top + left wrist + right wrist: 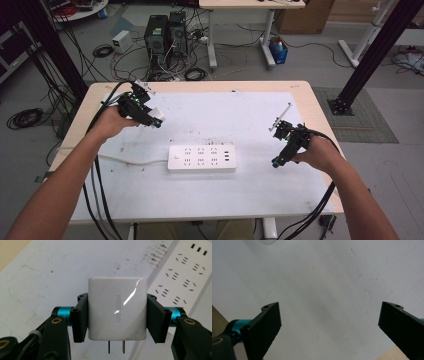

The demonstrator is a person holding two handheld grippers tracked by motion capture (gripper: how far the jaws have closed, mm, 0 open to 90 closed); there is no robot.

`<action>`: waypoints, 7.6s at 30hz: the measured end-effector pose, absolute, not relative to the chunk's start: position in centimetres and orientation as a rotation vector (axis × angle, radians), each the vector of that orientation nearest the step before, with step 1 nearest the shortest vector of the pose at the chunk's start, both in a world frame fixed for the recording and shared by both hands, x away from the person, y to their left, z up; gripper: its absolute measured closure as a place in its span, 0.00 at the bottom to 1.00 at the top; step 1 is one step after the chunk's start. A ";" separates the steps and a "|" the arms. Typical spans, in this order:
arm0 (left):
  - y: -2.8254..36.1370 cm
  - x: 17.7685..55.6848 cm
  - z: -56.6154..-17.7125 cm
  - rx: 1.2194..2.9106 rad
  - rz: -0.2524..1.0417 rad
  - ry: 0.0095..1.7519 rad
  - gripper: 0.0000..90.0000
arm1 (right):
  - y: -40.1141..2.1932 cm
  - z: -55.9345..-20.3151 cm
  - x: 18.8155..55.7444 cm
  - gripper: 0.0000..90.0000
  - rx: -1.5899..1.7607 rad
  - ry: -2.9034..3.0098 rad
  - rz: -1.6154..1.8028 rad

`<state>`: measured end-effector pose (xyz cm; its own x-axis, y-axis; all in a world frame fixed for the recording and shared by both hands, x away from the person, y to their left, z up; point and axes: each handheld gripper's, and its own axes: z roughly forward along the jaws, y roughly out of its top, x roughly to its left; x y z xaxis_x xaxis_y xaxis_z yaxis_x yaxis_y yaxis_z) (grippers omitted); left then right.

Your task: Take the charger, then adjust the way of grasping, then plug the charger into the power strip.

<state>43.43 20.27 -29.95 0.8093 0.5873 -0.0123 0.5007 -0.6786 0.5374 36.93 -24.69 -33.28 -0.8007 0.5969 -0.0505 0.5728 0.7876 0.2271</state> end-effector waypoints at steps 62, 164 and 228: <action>13.3 35.9 -27.9 2.539 0.215 0.297 0.47 | -21.8 -30.7 35.2 0.04 1.254 2.773 1.003; 18.2 38.6 -28.5 2.722 0.106 0.626 0.20 | -23.8 -28.6 38.0 0.70 1.438 2.691 1.048; 22.2 38.5 -31.5 2.787 0.164 0.650 0.20 | -11.1 -28.7 40.7 0.70 0.616 2.984 0.467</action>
<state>38.53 22.20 -31.54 0.8927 0.4482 0.0474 0.4173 -0.8616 0.2890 40.71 -11.08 -28.74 -0.9185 0.3954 0.0039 0.3776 0.8743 0.3049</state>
